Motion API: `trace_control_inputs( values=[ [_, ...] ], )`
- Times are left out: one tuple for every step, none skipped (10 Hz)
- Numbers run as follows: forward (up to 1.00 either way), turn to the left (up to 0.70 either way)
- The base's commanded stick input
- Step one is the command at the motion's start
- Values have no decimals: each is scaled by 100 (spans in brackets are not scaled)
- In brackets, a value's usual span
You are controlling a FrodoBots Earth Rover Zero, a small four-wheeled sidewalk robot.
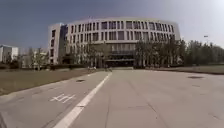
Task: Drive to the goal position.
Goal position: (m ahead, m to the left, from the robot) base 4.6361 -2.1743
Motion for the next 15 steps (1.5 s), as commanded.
trace_control_inputs(
  values=[
    [70, 0],
    [70, 0],
    [70, 0],
    [70, 0],
    [70, 0],
    [70, 0],
    [70, 0],
    [70, 0],
    [70, 0],
    [70, 0],
    [70, 0],
    [70, 0],
    [70, 0],
    [70, 0],
    [70, 0]
  ],
)
